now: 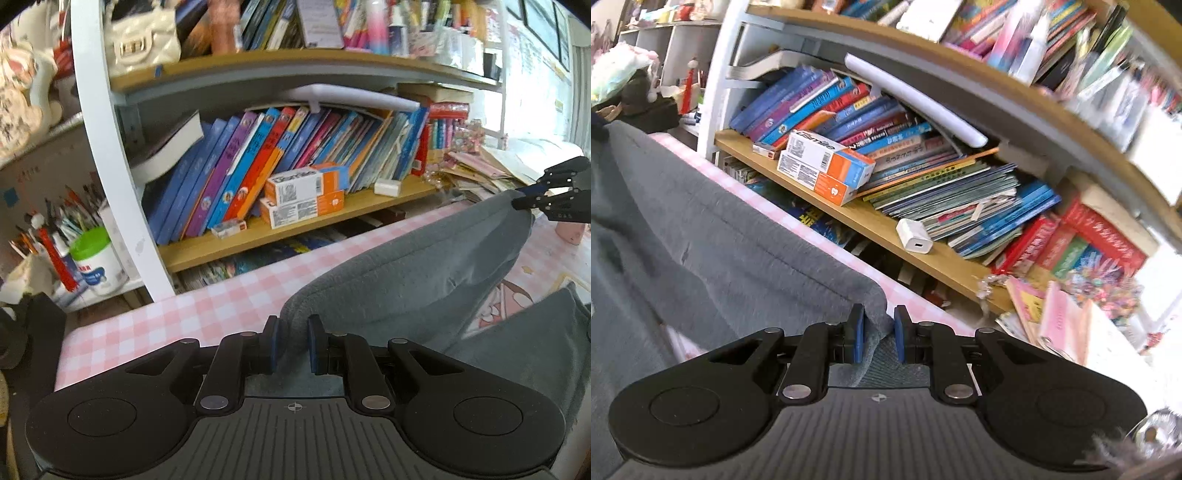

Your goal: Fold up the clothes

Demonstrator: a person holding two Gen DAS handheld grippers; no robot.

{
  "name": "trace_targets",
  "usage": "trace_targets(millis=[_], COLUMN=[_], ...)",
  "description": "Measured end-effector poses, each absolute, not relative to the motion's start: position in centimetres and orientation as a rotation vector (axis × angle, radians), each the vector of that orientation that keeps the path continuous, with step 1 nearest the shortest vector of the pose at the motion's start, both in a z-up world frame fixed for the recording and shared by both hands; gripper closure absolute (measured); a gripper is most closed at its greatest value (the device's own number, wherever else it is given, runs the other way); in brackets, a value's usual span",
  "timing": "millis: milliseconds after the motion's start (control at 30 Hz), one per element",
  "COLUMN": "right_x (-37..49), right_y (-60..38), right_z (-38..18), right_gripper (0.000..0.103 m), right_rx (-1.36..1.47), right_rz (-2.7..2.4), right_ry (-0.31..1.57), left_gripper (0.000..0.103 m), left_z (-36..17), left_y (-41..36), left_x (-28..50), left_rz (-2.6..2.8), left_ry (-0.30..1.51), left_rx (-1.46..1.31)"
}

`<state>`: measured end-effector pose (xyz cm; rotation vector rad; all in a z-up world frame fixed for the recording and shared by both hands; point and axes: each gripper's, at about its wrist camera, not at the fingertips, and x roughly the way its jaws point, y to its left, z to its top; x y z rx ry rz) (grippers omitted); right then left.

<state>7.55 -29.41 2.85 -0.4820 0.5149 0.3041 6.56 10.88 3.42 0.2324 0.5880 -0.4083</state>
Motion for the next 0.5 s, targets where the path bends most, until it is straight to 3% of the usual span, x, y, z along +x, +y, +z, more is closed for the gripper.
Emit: trace_targets(millis=[267,500], right_x=[-1.2,-7.7], right_y=[-29.1,-28.2], right_z=[2.5,-0.3], right_gripper=[0.088,0.086], right_rx=[-0.489,-0.465], right_rz=[0.224,0.166], right_ry=[0.459,0.549], left_gripper=[0.088,0.087], left_z=[3.3,1.3], left_y=[10.4,10.9], left_x=[0.1,-5.1], left_rz=[-0.409,-0.439], left_ry=[0.539,0.609], left_rx=[0.268,0.233])
